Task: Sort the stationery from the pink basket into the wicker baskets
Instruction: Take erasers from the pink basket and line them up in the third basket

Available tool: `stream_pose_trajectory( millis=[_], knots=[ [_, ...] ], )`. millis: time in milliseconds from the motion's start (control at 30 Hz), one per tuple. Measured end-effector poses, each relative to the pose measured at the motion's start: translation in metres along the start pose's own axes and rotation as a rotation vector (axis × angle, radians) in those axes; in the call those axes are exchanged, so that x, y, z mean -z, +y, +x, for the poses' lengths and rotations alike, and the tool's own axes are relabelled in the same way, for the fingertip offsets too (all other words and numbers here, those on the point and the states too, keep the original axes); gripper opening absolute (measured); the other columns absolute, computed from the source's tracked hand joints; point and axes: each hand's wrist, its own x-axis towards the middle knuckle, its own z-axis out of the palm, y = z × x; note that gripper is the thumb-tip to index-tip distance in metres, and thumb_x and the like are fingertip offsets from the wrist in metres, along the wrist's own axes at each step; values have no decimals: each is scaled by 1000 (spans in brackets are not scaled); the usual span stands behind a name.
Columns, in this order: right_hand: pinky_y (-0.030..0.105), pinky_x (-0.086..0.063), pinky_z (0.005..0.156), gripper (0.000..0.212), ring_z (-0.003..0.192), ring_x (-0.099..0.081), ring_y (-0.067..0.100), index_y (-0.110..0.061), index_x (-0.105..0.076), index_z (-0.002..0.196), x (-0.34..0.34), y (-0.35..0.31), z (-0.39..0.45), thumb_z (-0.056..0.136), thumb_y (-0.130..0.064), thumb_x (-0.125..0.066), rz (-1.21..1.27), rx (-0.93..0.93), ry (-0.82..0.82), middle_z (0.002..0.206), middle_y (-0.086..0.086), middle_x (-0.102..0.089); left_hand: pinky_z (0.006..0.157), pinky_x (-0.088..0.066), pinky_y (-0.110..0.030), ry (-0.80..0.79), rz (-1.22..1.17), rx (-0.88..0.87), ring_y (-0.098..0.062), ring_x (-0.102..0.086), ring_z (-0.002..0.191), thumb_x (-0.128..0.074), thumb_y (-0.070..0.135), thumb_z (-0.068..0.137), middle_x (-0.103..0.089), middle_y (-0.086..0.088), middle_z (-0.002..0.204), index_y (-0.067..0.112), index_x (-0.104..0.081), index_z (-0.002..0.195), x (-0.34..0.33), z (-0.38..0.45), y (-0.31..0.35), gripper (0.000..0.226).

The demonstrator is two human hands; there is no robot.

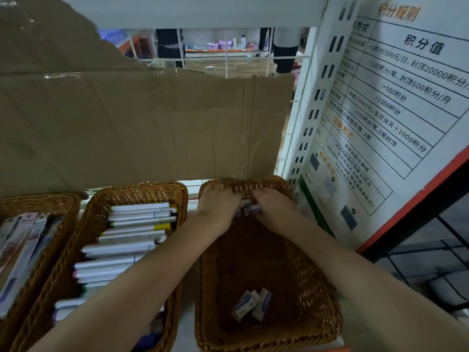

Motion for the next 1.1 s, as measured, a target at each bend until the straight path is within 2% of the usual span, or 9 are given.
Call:
stream_pose_trajectory(
  millis=[100,200,400,667,800,900,967,1100],
  knots=[
    [36,-44,95,32,120,-41,23,-8,-54,120,-3,2,0,90,-19,-58,-52,49,42,127,9,-45,105,-28,-37,-1,-23,-10,-26,-43,124,-58,25,90,-55,-6,128,18,-53,125,-3,2,-4,36],
    [34,-42,96,33,117,-45,24,-5,-55,119,-3,1,5,90,-20,-60,-14,58,32,125,10,-46,105,-28,-39,-8,-72,-10,-26,-45,121,-57,29,91,-57,-7,125,16,-55,122,-5,2,-7,33],
    [33,-43,92,34,114,-49,25,-5,-52,121,-7,-2,9,90,-19,-59,21,44,39,124,10,-49,105,-28,-35,33,-93,-2,-25,-44,123,-55,22,91,-51,-7,130,14,-50,127,-10,3,-9,37],
    [36,-46,90,34,117,-46,24,-6,-52,120,-8,-1,11,90,-20,-60,-52,64,42,124,9,-48,101,-32,-35,43,-58,-2,-25,-48,119,-53,17,92,-54,-7,127,14,-52,123,-9,1,-5,31],
    [38,-45,94,36,118,-45,24,-7,-52,121,4,-5,3,91,-25,-59,-53,77,49,125,9,-49,103,-31,-36,44,-110,4,-25,-44,122,-55,26,92,-51,-8,130,13,-49,126,-1,-7,-3,37],
    [29,-40,89,27,112,-48,20,-11,-55,114,17,-8,-21,91,-24,-58,-12,136,73,116,5,-52,93,-35,-34,90,-243,-21,-24,-46,118,-55,33,91,-53,-5,124,16,-52,122,11,-34,2,36],
    [22,-35,86,24,109,-47,13,-16,-57,113,25,-11,-45,90,-25,-59,18,188,-9,112,-3,-52,82,-35,-30,70,-374,-50,-20,-48,111,-56,39,90,-55,0,117,21,-54,116,17,-60,8,31],
    [19,-32,76,21,101,-44,5,-27,-58,109,26,-13,-97,89,-29,-61,38,286,-259,100,-15,-44,76,-39,-24,-81,-530,-72,-8,-48,98,-56,51,87,-55,12,104,32,-56,108,20,-110,18,28]
  ],
)
